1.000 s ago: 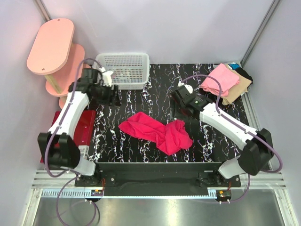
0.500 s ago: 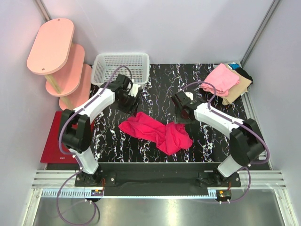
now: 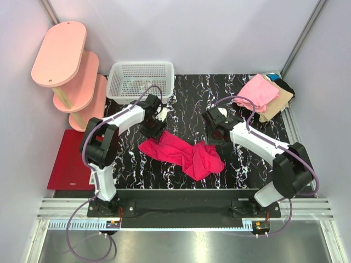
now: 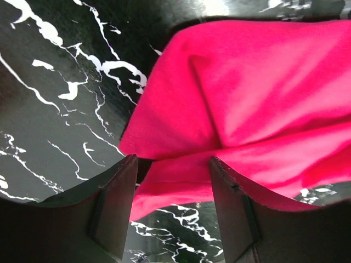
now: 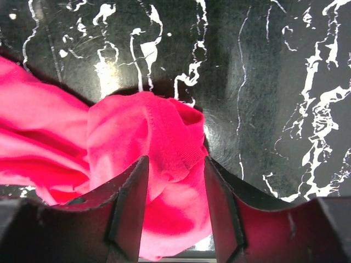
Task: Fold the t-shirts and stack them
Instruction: Flatten out the tshirt
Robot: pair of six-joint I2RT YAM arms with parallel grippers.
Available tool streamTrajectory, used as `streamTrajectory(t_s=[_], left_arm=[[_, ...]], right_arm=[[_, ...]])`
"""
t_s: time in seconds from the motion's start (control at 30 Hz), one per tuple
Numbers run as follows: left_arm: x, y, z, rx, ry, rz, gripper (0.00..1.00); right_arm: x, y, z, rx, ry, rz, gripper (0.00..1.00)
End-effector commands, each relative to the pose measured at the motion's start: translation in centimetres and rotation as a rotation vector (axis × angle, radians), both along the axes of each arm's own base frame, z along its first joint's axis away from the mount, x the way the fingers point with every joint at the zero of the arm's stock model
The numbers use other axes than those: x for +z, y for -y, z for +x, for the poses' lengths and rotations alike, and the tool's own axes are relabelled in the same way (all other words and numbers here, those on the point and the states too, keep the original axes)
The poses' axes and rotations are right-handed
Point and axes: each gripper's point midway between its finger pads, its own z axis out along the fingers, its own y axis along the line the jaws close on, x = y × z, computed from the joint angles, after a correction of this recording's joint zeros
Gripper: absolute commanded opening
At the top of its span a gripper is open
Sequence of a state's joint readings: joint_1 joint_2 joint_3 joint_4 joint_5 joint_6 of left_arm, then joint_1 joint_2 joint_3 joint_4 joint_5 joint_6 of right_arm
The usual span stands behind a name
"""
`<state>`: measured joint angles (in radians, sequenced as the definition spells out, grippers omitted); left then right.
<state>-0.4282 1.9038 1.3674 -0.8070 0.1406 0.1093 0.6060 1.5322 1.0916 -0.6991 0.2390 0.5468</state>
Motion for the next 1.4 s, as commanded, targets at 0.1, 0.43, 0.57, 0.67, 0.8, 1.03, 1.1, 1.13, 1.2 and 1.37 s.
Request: streamTrajectory(t_s=[0.1,0.43,0.57,0.67,0.8,1.03,1.1,1.13,1.2,1.37], left_arm=[[-0.1,0.6,2.7,-0.021,0.069,0.022,0.59],[-0.9,1.5,2.6,-0.038,0.043,0.013,0.46],[-1.1,1.4,2.4,-0.044,0.037,0.021,0.31],[-1.3,1.4,2.3,-0.043,0.031,0.022,0.41],[-1.1,1.5,2.5,-0.042,0.037,0.017,0.52],[-1.2,1.5,2.7,-0.045,0.037,0.023,0.34],[-1.6,1.5,2.6,-0.044,0.027,0.024,0.19],[-1.6,1.5,2.6,-0.045,0.025,0.023,0.09],[-1.8,1.5,2.6,-0.047,0.024,0.029,0.03],[-1.5,0.8,2.9,-0.046,0.046,0.06,0.0]], right_arm=[[2.0,-0.9,0.3,-0.002,0.056,0.087,0.45],[2.1,-1.4,-0.1,0.004,0.047,0.129,0.31],[2.3,-1.5,-0.2,0.005,0.051,0.136,0.26],[2.4,-1.5,-0.2,0.006,0.053,0.141,0.25],[2.5,-1.7,-0.3,0.009,0.051,0.153,0.25],[2.6,-2.1,-0.3,0.017,0.047,0.173,0.22],[2.7,-2.3,-0.3,0.018,0.047,0.181,0.2],[2.8,-2.3,-0.2,0.019,0.049,0.184,0.18],[3.0,-2.5,-0.2,0.021,0.053,0.19,0.15],[5.1,-2.8,0.6,0.027,0.107,0.212,0.02]])
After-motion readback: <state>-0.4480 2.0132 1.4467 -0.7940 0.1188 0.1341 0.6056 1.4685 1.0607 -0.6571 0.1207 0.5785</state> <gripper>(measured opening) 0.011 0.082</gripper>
